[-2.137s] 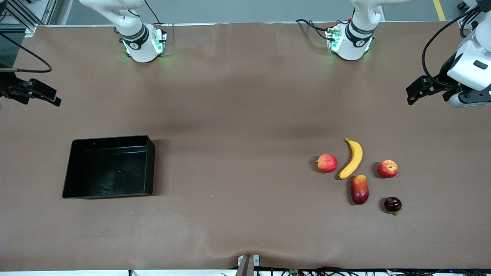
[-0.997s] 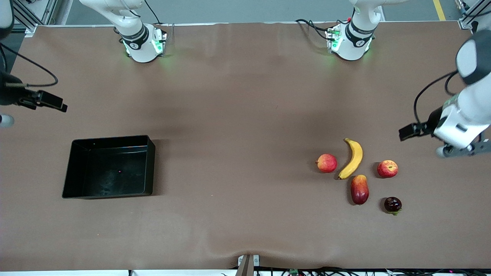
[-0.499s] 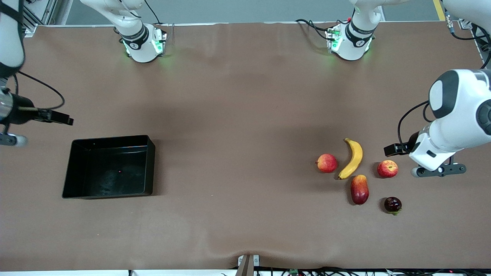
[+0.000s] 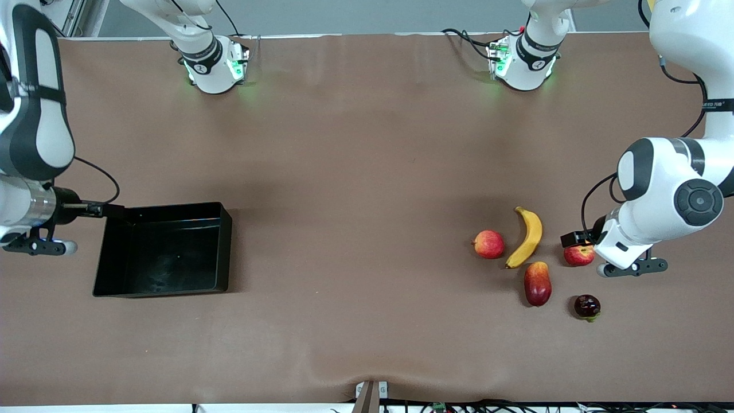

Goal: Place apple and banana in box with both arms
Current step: 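Push the box with the right gripper while the left gripper grasps the apple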

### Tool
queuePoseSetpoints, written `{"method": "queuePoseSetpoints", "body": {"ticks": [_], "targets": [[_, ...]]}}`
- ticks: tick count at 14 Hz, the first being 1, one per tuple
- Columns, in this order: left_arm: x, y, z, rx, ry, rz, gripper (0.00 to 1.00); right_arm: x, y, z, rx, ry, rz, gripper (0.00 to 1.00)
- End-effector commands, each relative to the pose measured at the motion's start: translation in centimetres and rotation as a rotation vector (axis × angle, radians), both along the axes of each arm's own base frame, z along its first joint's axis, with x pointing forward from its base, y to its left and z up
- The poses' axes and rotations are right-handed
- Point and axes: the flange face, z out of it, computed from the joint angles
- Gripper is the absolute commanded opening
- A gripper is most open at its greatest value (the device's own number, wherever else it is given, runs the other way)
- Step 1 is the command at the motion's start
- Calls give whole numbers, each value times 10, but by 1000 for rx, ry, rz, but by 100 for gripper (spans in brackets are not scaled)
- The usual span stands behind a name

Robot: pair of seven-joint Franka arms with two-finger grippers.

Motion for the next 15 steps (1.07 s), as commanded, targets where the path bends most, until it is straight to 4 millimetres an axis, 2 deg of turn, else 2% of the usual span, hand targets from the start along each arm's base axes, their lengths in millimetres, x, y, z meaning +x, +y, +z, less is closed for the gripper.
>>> {"method": "queuePoseSetpoints", "body": {"ticks": [1, 3, 7, 13, 15], "targets": [[-5, -6, 5, 21, 0, 34, 100, 9, -24, -20, 4, -29, 40, 100], [-7, -12, 6, 22, 10, 36, 100, 15, -52, -37, 16, -85, 106, 100], [-10, -17, 15, 72, 20, 2, 100, 18, -88, -75, 28, -117, 149, 100], [-10, -19, 13, 87, 20, 8, 100, 14, -124, -120, 49, -134, 198, 100], [-10, -19, 11, 87, 23, 10, 100, 14, -129, -134, 51, -137, 201, 100]]}}
